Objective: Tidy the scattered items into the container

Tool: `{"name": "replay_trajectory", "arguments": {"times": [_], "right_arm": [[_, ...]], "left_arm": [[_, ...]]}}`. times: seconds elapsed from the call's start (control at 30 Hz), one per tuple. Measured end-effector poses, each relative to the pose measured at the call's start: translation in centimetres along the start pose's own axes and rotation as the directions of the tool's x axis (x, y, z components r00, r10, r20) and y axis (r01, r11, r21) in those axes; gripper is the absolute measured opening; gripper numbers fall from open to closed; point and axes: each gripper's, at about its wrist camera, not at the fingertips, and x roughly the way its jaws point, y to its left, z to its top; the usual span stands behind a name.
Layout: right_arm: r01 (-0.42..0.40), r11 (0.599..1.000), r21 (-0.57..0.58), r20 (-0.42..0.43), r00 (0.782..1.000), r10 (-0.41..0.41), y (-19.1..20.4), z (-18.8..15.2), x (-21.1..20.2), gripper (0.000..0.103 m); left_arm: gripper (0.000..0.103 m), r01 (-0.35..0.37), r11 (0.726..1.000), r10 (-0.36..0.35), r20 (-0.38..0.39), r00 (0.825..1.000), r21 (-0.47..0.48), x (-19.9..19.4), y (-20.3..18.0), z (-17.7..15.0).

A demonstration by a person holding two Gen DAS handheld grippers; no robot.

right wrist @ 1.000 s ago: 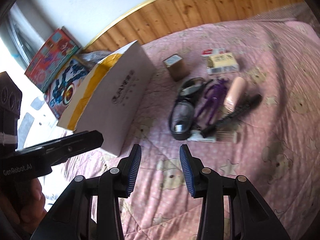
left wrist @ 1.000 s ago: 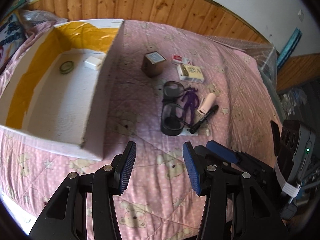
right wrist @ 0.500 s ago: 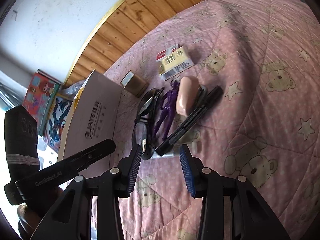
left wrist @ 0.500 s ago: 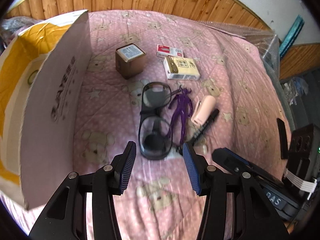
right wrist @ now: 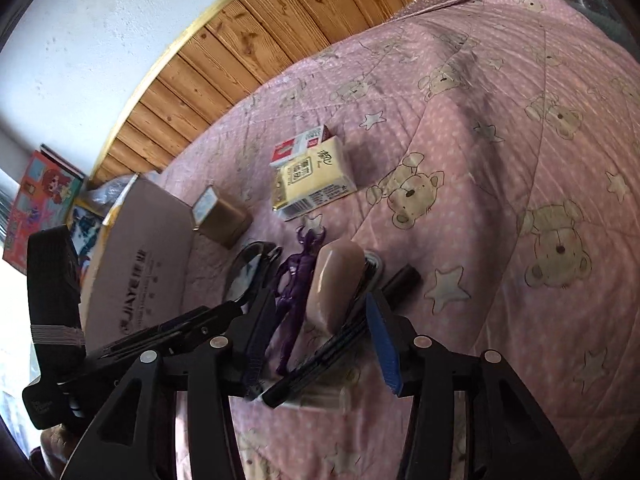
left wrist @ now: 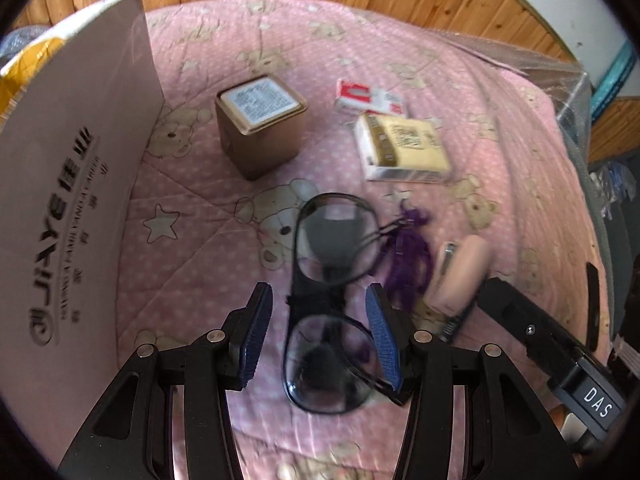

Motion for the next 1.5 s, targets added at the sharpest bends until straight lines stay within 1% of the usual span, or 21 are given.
{"name": "replay_trajectory", "arguments": {"times": [0.03,0.07,0.13,0.2,0.37,0.4,0.43,0.5,0.53,0.57,0.73,0.83,0.97,1.23,1.5], "right_arm": [[0.01,1.0,-0.004,-0.006,1.0,-0.01,0.0,0.2,0.5,0.049],[0.021,1.0,-0.009,-0.017,1.0,-0.021,-0.1,0.3,1.0,0.049],[0.023,0.999,-0.03,-0.006,1.0,-0.023,0.0,0.6,1.4,0.05],[0.043,0.997,-0.06,-0.013,0.999,-0.044,0.3,0.9,2.0,0.05],[0.075,0.991,-0.108,-0.037,0.996,-0.079,0.6,1.3,3.4,0.049],[0.078,0.99,-0.114,-0.037,0.996,-0.083,0.5,1.3,3.5,0.046],[0.083,0.989,-0.119,-0.037,0.995,-0.088,0.4,1.3,3.6,0.04],[0.082,0.99,-0.115,-0.036,0.996,-0.087,0.2,1.3,3.7,0.035],[0.074,0.991,-0.11,-0.037,0.996,-0.079,0.1,1.4,3.7,0.035],[0.066,0.992,-0.108,-0.037,0.997,-0.071,-0.1,1.3,3.7,0.035],[0.036,0.993,-0.113,-0.049,0.998,-0.042,-0.1,1.1,3.6,0.027],[0.024,0.994,-0.108,-0.053,0.998,-0.03,0.1,1.0,3.2,0.027],[0.012,0.993,-0.117,-0.036,0.999,-0.017,0.6,1.0,2.1,0.027],[-0.001,0.989,-0.145,0.013,1.0,0.003,2.3,1.1,-0.6,0.026],[-0.018,0.984,-0.175,0.025,0.999,0.022,3.9,-0.5,-2.5,0.027]], "left_arm": [[0.052,0.007,1.0,-0.007,-0.01,1.0,-0.007,0.5,0.2,0.1],[0.055,0.025,1.0,-0.025,-0.019,1.0,-0.014,1.0,0.5,0.2],[0.054,0.031,0.999,-0.032,-0.027,0.999,-0.019,1.6,0.6,0.2],[0.057,0.022,1.0,-0.022,-0.01,1.0,0.004,1.6,0.3,0.3],[0.057,-0.009,0.996,0.007,0.029,1.0,0.091,1.9,-0.3,0.6],[0.056,-0.016,0.994,0.012,0.037,0.999,0.107,1.9,-0.4,0.5],[0.055,-0.025,0.992,0.018,0.051,0.999,0.124,1.9,-0.5,0.3],[0.042,-0.047,0.989,0.037,0.076,0.996,0.139,1.8,-0.3,0.1],[0.042,-0.054,0.988,0.042,0.087,0.995,0.144,1.6,-0.1,-0.1],[0.042,-0.044,0.989,0.031,0.092,0.995,0.142,1.5,0.1,-0.1],[0.041,-0.002,0.994,-0.009,0.094,0.996,0.111,1.1,0.9,0.0],[0.041,0.024,0.997,-0.029,0.082,0.996,0.07,1.0,1.4,0.3],[0.041,0.049,0.999,-0.05,0.08,0.996,0.022,0.1,2.3,0.2],[0.041,0.07,0.998,-0.068,0.127,0.99,-0.009,-3.2,3.1,-1.0],[0.041,0.103,0.995,-0.099,0.184,0.978,-0.013,-7.0,3.4,-2.3]]}}
